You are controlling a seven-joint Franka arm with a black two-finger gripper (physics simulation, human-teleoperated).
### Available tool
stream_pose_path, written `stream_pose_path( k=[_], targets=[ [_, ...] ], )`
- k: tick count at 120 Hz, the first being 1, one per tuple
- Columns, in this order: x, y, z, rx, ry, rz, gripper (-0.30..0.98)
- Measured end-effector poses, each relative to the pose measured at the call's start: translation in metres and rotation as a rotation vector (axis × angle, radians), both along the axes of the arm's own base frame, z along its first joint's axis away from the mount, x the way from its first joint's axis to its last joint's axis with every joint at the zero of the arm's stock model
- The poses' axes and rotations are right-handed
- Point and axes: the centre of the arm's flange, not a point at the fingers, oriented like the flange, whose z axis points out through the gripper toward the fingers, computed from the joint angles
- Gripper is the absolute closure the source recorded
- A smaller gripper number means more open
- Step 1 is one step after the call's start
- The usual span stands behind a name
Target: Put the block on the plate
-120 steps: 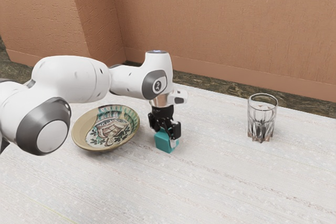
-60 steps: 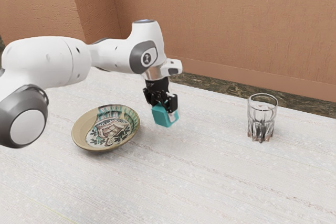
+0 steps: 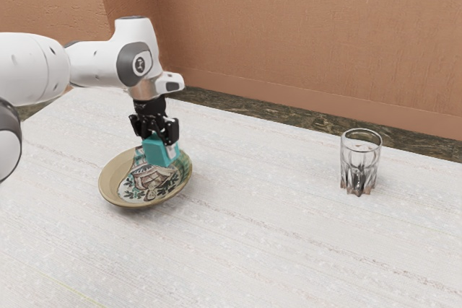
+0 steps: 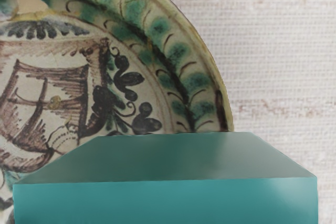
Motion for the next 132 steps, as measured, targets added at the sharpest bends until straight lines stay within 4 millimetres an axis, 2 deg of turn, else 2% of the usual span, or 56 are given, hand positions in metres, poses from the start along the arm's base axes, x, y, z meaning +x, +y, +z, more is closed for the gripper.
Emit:
stream_pose_path(
  k=[29,41,58,82,93,132],
  targets=[
    [-0.027,0.059,-0.007,0.002,0.031,0.061,0.31],
    [-0.033,0.075,-0.008,0.001,0.036,0.071,0.30],
    [-0.037,0.079,-0.018,-0.002,0.047,0.055,0.31],
    [-0.033,0.076,-0.044,0.004,0.072,0.031,0.31],
    [-0.031,0.075,-0.049,0.001,0.069,0.024,0.30],
    [-0.027,0.072,-0.046,0.002,0.044,-0.029,0.09]
  ],
)
